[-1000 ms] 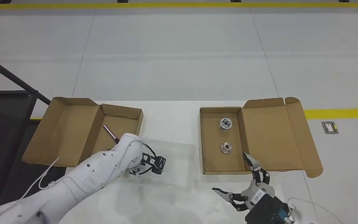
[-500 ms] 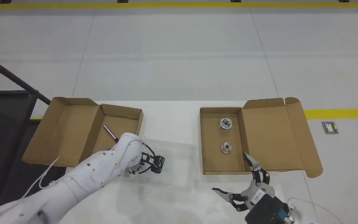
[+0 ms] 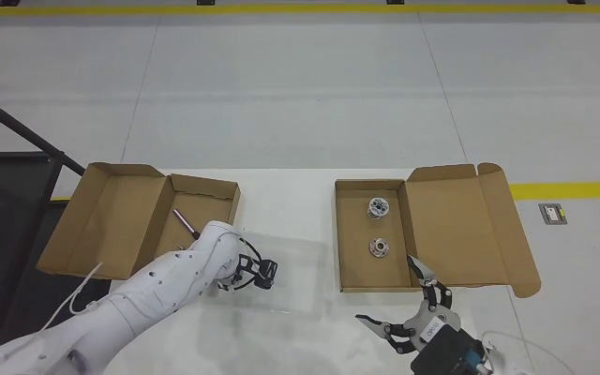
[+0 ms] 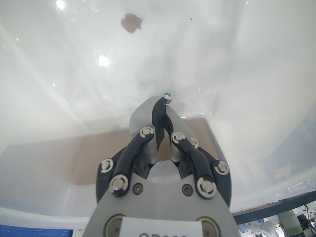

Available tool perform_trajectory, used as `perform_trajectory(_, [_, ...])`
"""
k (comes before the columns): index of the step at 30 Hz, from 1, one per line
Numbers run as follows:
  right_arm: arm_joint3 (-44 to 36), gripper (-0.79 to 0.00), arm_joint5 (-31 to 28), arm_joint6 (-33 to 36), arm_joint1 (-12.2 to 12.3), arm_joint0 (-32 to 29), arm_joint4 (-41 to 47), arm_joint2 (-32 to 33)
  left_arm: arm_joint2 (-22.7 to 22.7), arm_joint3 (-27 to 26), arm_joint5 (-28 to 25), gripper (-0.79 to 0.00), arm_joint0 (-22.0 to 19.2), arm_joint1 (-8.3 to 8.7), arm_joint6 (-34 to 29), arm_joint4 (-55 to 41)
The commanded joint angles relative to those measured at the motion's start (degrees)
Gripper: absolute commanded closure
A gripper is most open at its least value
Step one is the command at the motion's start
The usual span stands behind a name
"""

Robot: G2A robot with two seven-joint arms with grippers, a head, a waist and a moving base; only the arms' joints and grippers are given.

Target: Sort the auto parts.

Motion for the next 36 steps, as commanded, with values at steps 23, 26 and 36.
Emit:
perform_trajectory(23, [0.0, -0.785, 0.0, 0.0, 0.0, 0.0, 0.0, 0.0, 0.0, -0.1, 2.13, -0.271, -2.95, 2.84, -2.12, -9.67])
perform_trajectory(26, [0.0, -0.785, 0.0, 0.0, 0.0, 0.0, 0.0, 0.0, 0.0, -0.38, 3.38, -0.259, -3.36, 2.82, -3.37, -12.02])
perform_trajectory(36, [0.0, -0.785, 0.0, 0.0, 0.0, 0.0, 0.0, 0.0, 0.0, -1.91, 5.41, -0.234, -2.52, 3.02, -5.41, -10.25])
